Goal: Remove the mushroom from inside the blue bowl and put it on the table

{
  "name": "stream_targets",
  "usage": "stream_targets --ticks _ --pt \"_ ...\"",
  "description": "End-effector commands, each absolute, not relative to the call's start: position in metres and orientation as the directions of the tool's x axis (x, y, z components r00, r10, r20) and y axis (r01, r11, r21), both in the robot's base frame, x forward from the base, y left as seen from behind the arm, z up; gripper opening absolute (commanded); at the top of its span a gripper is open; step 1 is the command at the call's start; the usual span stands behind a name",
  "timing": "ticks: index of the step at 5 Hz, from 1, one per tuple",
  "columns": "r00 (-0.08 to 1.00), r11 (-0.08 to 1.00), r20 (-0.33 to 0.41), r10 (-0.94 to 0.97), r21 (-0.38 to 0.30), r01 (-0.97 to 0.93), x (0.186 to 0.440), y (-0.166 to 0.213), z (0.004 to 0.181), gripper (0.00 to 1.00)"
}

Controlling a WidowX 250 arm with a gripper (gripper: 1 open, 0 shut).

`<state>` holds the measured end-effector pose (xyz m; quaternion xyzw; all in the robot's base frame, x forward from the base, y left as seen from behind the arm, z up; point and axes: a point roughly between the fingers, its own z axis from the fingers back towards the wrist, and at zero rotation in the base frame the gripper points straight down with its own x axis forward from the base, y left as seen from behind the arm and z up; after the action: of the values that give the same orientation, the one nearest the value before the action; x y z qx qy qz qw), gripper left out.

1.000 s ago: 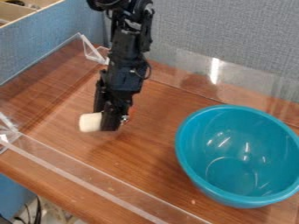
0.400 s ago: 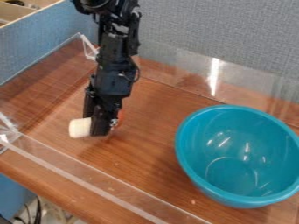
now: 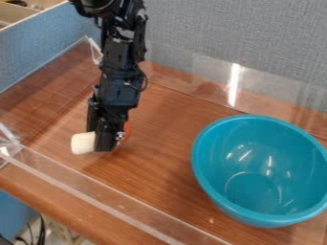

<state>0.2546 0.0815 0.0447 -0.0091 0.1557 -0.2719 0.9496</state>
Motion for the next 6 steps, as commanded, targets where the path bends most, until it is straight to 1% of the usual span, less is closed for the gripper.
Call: stream_targets --ticks 1,6 --pt "0.834 0.863 -0.233 -0.5 -0.054 0.502 0.2561 0.087 0.0679 0.0" --pt "0.849 0.877 -0.226 -0.478 -0.075 0.474 0.2473 0.0888 0.0668 0.0"
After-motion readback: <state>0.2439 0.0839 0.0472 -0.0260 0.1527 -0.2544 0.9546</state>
